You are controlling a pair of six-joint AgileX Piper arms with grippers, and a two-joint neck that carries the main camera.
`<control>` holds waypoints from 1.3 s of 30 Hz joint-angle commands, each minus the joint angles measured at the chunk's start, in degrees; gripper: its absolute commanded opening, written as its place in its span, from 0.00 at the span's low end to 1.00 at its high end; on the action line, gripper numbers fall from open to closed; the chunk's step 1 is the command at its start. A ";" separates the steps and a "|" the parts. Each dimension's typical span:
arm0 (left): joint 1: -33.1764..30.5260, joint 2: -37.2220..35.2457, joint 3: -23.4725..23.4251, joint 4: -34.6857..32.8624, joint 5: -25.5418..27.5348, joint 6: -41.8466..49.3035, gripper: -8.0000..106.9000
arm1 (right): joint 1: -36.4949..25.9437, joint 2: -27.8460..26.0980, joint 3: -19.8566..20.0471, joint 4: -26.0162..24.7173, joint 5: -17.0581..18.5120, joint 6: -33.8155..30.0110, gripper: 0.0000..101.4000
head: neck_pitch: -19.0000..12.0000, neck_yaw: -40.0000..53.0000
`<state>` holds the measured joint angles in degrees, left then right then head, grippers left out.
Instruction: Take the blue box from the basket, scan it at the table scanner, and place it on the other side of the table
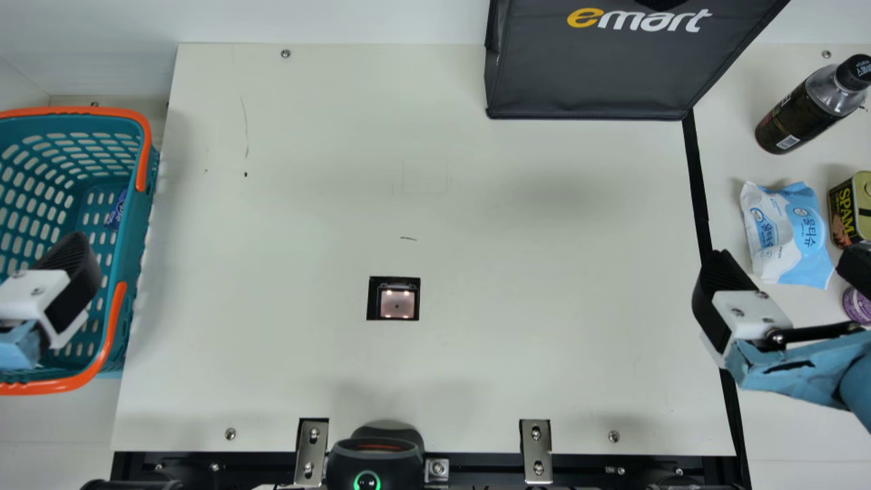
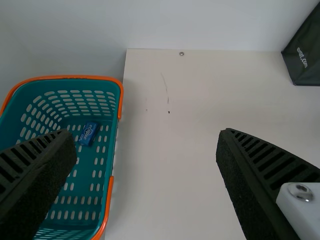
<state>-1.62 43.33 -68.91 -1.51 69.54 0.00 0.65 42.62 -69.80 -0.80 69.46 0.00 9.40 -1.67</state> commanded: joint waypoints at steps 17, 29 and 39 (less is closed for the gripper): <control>0.00 0.00 0.00 0.00 0.00 0.00 0.85 | 0.00 0.00 0.00 0.00 0.00 0.00 0.94 | -1.48 20.09; 0.00 0.00 0.00 0.00 0.00 0.00 0.85 | 0.00 0.00 0.00 0.00 0.00 0.00 0.94 | -1.48 20.09; 6.92 1.91 0.79 1.25 -2.03 -5.79 0.85 | 0.00 0.00 0.00 0.00 0.00 0.00 0.94 | -1.48 20.09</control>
<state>3.43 45.12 -68.18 0.00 67.70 -4.45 0.65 42.62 -69.80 -0.80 69.46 0.00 9.40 18.28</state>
